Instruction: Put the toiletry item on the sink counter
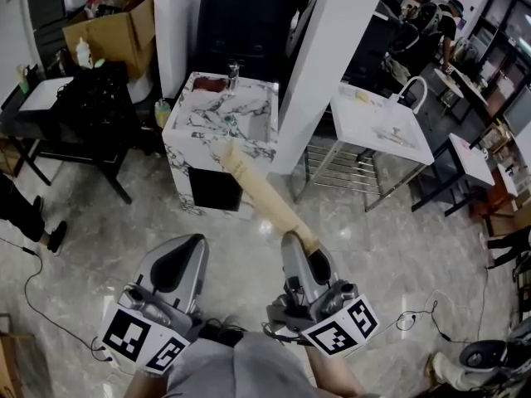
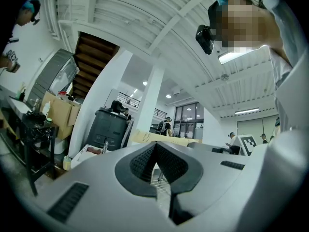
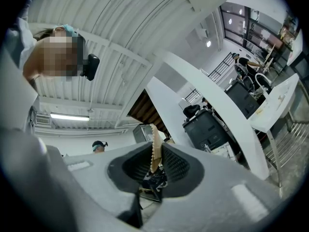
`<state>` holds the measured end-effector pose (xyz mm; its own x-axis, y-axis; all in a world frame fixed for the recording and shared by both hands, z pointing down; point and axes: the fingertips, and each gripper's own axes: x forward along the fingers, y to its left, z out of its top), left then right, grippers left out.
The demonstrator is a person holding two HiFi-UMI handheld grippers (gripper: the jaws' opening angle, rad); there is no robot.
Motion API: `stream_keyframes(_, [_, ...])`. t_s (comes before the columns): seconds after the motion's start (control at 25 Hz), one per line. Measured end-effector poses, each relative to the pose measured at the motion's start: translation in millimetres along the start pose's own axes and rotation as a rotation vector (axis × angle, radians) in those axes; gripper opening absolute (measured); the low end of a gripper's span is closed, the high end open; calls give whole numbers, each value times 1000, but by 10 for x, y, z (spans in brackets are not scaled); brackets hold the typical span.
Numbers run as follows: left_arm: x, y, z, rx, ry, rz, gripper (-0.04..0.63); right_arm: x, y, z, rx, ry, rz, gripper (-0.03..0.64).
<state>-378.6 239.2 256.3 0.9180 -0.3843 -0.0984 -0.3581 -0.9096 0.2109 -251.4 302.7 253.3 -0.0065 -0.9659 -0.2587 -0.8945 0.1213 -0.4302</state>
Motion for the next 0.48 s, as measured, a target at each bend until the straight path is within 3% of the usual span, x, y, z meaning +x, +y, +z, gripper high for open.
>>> stream_keyframes(0.48, [197,-507,-138,12,2,-30,5,-497,-331,257,3,-33,-35,51])
